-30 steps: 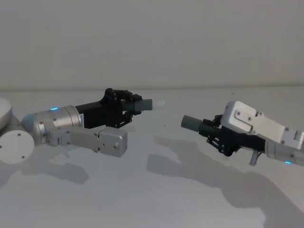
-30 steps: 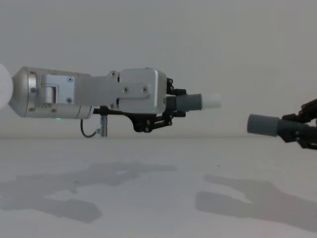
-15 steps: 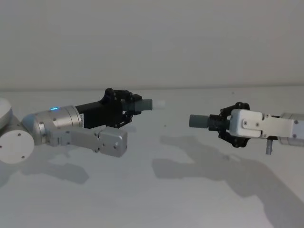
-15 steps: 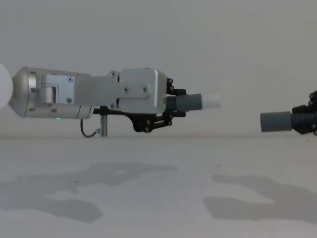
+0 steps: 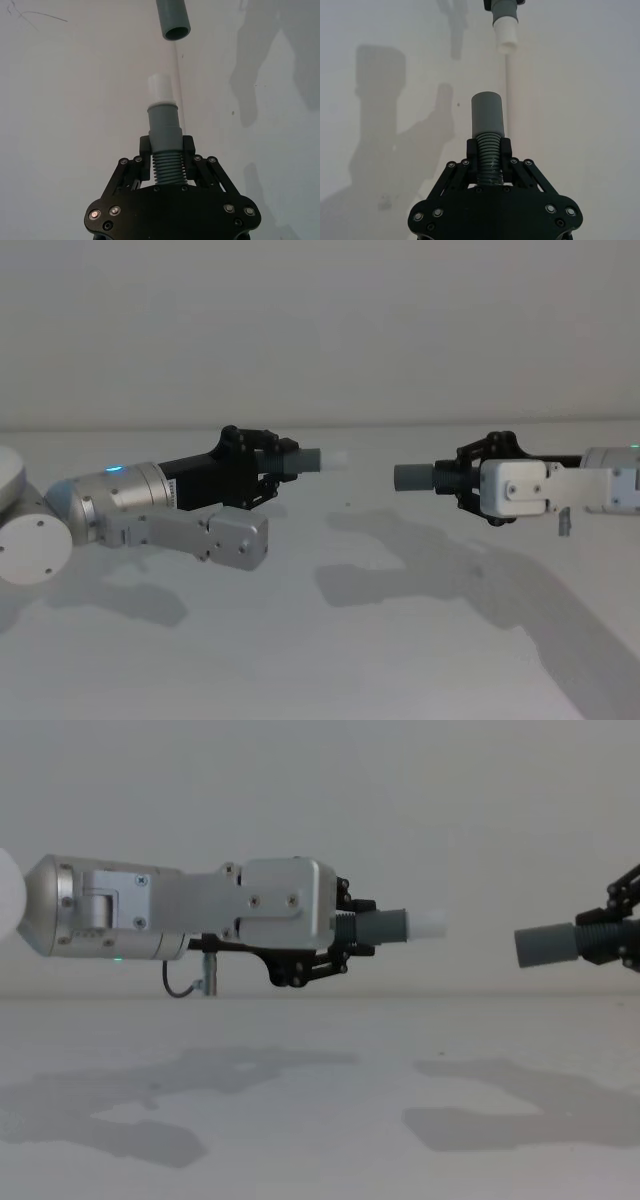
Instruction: Use both hands to pick up one end of the pipe from the table, align the ends, and insert them.
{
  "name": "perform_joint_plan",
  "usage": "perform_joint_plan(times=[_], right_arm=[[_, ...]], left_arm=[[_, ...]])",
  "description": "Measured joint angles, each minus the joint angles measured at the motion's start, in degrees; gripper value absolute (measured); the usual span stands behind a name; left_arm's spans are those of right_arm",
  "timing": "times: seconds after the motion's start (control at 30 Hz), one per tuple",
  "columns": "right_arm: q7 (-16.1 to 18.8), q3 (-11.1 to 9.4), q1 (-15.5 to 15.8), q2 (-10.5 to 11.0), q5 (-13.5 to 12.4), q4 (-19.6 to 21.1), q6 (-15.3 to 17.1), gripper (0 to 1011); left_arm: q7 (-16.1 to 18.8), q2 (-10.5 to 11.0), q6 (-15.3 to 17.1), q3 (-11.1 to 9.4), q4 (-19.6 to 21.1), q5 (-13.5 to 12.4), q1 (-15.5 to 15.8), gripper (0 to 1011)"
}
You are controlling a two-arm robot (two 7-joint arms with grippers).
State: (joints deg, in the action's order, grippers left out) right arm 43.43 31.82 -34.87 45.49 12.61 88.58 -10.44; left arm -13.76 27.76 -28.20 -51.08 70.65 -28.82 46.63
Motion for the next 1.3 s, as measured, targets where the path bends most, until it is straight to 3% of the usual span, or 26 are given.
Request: perform_joint_plan(times=[0.4, 1.3], right_arm=[[0.7, 1.3, -2.6, -1.9, -0.1, -2.0, -1.8, 234], [0.9, 3.3, -5.1, -4.3, -1.3, -3.9, -2.8, 234]], left_arm=[[0.0, 0.0, 0.0, 0.0, 0.0, 0.0, 0.0, 336], [0.0, 0.0, 0.0, 0.0, 0.0, 0.0, 0.0, 336]])
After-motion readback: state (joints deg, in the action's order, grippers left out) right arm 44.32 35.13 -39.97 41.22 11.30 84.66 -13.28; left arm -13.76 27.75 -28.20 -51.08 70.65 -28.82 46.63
